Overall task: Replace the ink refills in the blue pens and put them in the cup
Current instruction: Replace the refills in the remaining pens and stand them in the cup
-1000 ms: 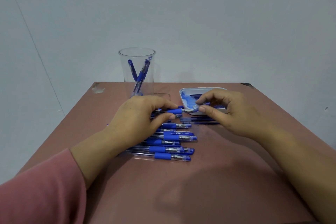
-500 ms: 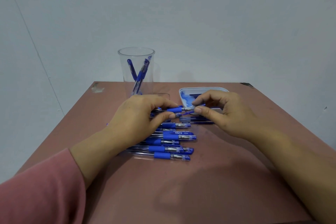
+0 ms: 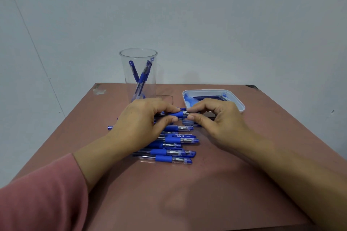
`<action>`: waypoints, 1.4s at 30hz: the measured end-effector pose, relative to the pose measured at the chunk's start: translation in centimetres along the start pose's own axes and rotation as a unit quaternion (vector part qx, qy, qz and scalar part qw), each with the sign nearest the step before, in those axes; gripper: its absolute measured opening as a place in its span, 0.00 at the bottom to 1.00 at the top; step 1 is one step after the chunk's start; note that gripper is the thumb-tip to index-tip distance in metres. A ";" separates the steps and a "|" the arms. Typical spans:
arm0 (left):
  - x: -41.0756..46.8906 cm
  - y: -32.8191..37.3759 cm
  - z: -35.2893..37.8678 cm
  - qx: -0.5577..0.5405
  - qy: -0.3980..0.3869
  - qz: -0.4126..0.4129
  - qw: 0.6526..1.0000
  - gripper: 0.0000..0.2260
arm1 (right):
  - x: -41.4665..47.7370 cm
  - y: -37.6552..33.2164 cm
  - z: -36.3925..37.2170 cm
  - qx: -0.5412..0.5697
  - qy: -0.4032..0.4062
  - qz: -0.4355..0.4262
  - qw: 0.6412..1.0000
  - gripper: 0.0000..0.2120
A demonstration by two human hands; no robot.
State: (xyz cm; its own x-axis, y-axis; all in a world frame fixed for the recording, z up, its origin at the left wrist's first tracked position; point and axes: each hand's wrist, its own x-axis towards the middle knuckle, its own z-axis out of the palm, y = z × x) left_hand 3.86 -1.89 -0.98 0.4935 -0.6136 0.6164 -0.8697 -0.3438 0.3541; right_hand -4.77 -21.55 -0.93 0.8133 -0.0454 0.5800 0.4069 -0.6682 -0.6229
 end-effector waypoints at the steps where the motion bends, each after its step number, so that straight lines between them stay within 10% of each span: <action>1: 0.0 0.1 0.0 -0.002 0.001 -0.003 1.000 0.12 | 0.1 0.0 0.0 -0.009 -0.005 -0.008 1.000 0.07; 6: -0.6 0.9 -0.5 0.038 -0.027 -0.024 0.999 0.12 | 0.1 -0.2 0.0 -0.044 -0.041 -0.034 0.998 0.08; 17: -5.4 1.5 -1.6 0.188 -0.186 -0.142 0.954 0.47 | 1.7 -0.4 -3.1 0.124 0.092 0.070 0.986 0.08; 30: -5.5 1.1 -1.1 0.189 -0.202 -0.158 0.948 0.47 | 12.4 -3.8 -2.2 0.168 0.210 0.002 0.963 0.09; 42: -5.4 1.0 -1.2 0.190 -0.209 -0.159 0.946 0.47 | 14.4 -2.8 3.0 0.047 0.062 -0.001 0.997 0.06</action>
State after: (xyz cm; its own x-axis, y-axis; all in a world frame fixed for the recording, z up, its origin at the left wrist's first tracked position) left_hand 0.32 1.93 -3.12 0.7543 -0.6363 0.1619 -0.6561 -0.7402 0.1472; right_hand 7.10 -18.13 7.57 0.7571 -0.1387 0.6384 0.4510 -0.5960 -0.6644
